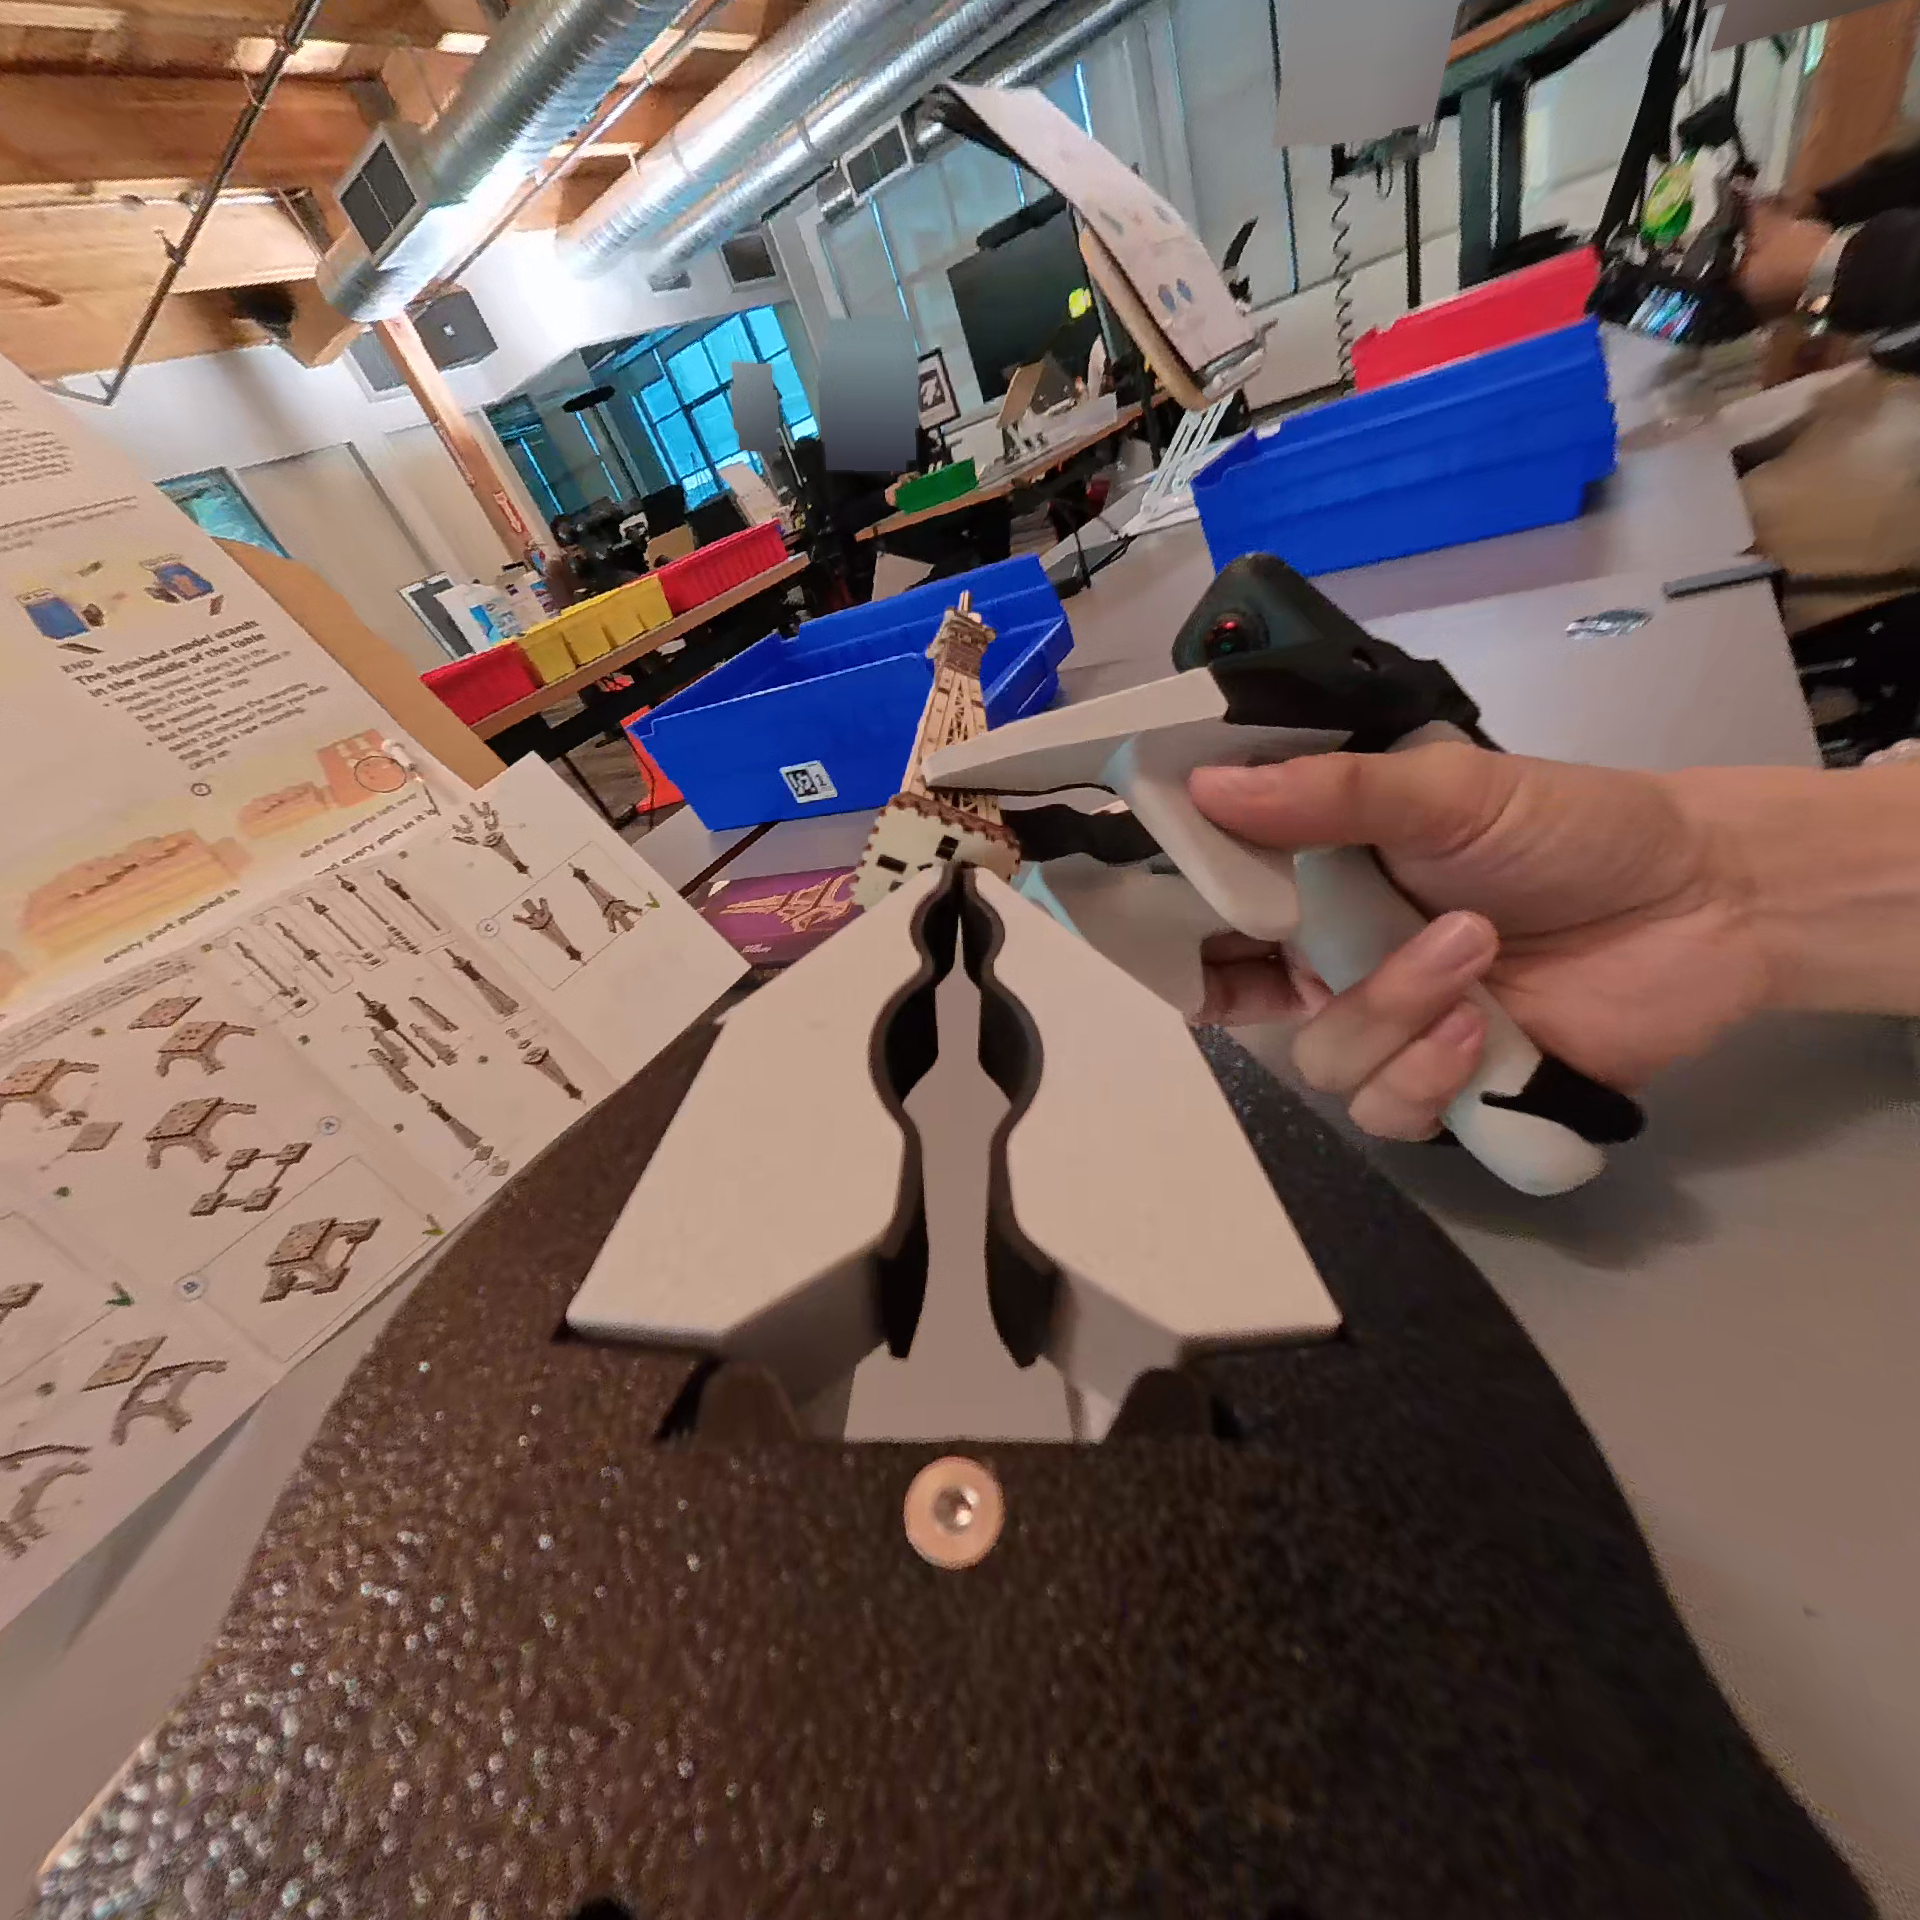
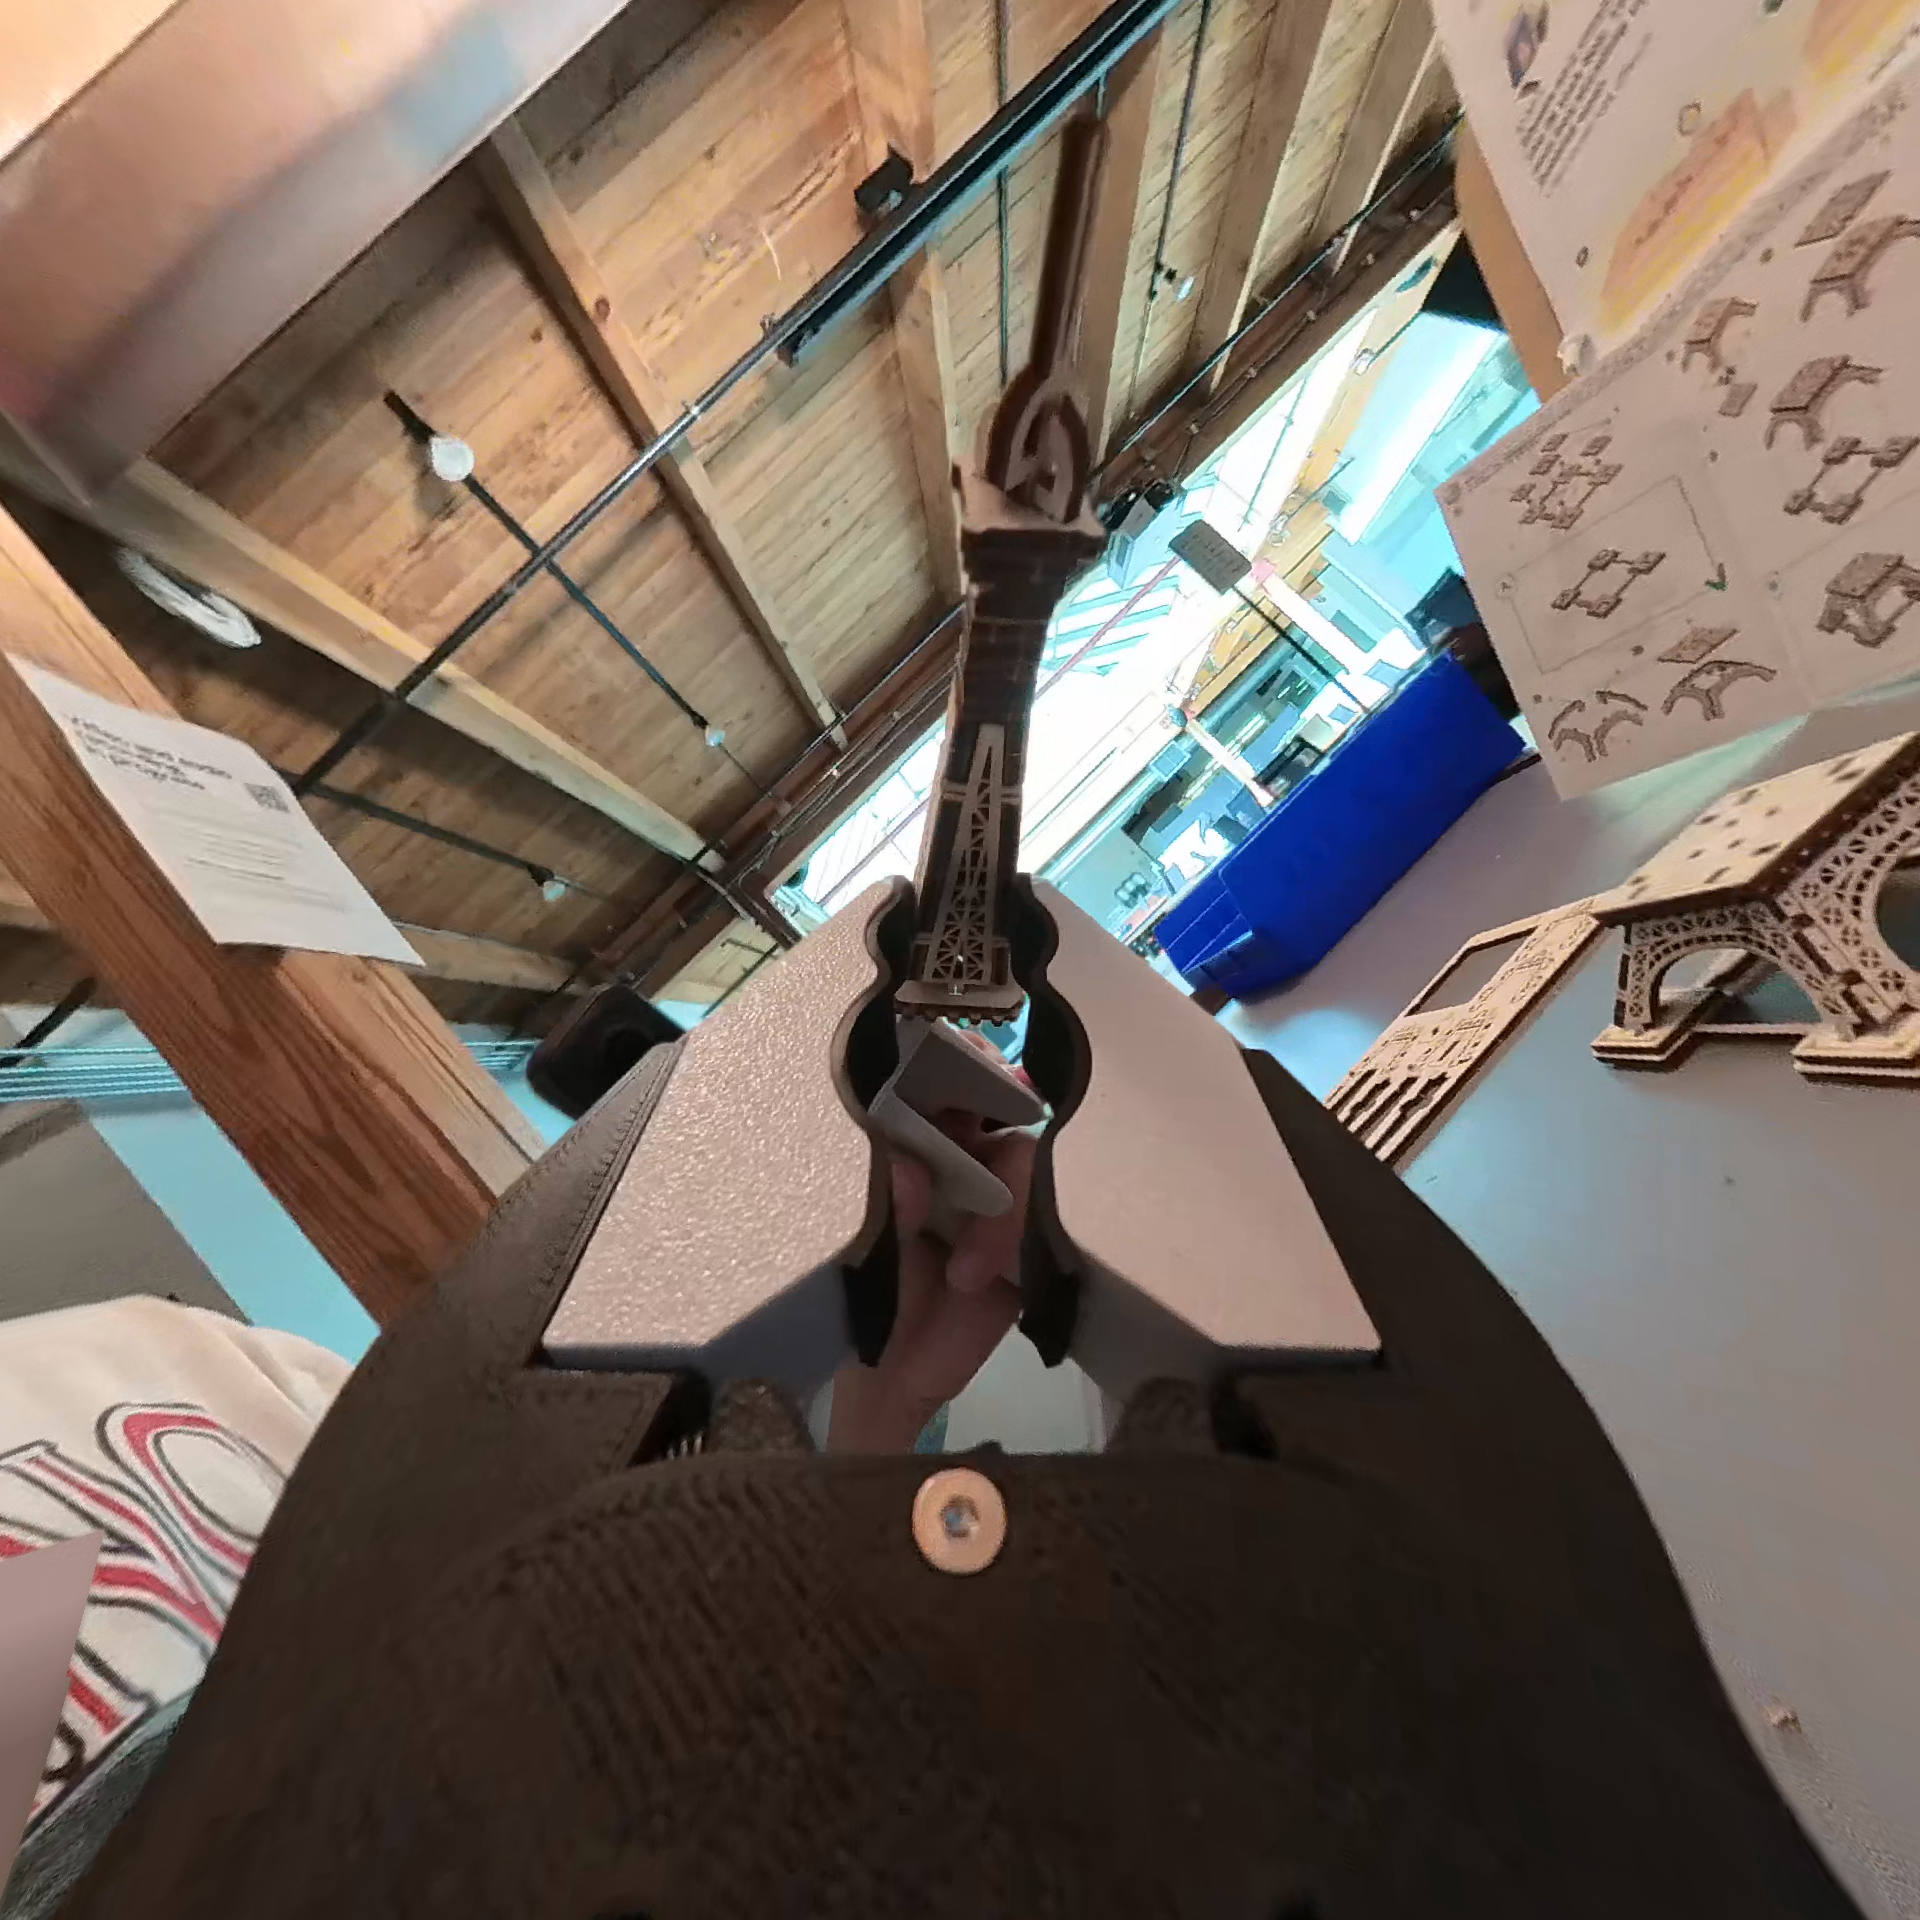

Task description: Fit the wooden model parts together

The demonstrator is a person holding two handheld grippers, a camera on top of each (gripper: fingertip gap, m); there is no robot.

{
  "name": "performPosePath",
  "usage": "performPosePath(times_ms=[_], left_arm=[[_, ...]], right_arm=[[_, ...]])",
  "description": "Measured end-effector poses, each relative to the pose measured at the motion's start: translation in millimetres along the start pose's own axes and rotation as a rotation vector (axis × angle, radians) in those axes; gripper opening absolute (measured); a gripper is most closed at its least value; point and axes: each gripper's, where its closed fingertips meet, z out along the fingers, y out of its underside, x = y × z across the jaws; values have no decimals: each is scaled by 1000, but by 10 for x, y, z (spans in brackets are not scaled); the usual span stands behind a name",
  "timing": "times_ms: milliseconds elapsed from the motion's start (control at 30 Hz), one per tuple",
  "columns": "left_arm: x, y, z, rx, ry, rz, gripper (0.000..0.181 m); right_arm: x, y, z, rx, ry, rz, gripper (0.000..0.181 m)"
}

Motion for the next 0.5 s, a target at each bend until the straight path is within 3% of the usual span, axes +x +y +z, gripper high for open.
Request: performPosePath(times_ms=[500], left_arm=[[7,79,23,-14,10,-4,0]], right_arm=[[84,36,-32,26,2,57,18]])
